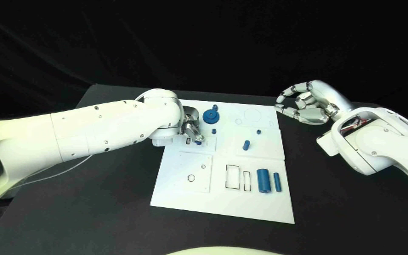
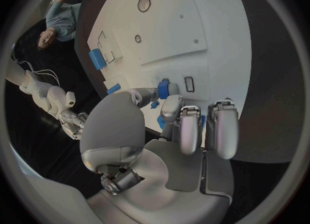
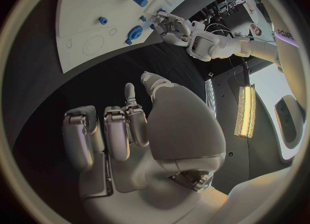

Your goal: Assemble the parts on the task board

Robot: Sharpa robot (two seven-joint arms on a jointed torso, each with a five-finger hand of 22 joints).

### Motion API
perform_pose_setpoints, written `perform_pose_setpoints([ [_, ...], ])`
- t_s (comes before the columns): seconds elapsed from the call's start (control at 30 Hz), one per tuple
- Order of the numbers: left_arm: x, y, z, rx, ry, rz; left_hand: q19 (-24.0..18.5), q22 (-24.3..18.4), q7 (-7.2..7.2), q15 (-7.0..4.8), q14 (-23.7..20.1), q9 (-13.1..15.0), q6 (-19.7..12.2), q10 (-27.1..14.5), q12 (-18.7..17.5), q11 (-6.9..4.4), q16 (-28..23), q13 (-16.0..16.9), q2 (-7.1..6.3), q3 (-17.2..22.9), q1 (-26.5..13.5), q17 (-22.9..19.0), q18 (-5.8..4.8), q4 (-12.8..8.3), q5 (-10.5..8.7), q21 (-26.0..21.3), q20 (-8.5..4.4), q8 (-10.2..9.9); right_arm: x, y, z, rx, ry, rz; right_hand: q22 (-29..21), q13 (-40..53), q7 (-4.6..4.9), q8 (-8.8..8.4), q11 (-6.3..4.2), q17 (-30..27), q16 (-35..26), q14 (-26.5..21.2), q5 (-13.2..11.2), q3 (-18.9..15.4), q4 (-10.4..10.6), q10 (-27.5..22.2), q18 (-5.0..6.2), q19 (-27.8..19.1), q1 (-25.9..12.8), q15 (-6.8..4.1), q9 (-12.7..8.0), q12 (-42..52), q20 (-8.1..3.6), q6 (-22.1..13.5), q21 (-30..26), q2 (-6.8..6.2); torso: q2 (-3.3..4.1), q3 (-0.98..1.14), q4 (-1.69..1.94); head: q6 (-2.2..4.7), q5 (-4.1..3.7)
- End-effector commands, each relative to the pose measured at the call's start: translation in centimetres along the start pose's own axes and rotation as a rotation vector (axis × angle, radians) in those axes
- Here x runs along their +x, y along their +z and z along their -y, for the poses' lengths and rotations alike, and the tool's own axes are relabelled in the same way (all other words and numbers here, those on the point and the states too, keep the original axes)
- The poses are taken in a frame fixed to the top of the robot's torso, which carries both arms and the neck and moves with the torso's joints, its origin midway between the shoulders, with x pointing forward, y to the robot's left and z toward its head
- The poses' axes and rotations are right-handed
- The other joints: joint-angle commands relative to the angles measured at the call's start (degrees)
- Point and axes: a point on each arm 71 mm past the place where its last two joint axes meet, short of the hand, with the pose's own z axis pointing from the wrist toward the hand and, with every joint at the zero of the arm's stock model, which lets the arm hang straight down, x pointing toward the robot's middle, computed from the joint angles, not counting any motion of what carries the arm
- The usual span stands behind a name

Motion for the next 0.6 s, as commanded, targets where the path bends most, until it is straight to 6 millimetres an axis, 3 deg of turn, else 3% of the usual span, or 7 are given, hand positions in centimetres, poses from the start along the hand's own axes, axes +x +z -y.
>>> perform_pose_setpoints([
  [0.03,0.26,-0.04,0.12,0.001,0.017,-0.019,1.5,4.5,-1.03,-0.41,6.2,0.6,0.8,0.4,0.3,-0.04,0.2,0.1,0.00,6.7,-0.5,15.1,-0.42,-6.9,-0.40,0.4,-0.38,0.4,0.05,-0.03,-0.06,-0.009,-0.003,-0.004,15.1,7.3,0.07,0.35,-0.36,13.6,-0.2,5.6,0.3,0.1,0.3,0.1,-0.39,5.9,0.0,-0.47,0.0,0.1,-0.36,-0.3,0.3,0.06,-0.03,0.03,0.00,0.00,0.04],
  [0.6,0.26,-0.03,0.03,0.000,0.013,-0.019,1.5,4.6,-1.22,-0.55,6.2,0.3,0.9,0.4,0.4,-0.19,0.2,0.1,-0.29,6.0,-1.5,15.1,-0.45,-6.3,-0.47,0.4,-0.50,0.7,0.06,0.03,-0.06,-0.010,-0.003,-0.002,15.1,7.3,0.06,0.39,-0.37,13.6,-0.2,5.6,0.3,0.1,0.4,0.1,-0.39,5.9,0.0,-0.47,0.1,0.1,-0.36,-0.3,0.3,0.06,0.01,-0.01,0.01,0.14,0.06],
])
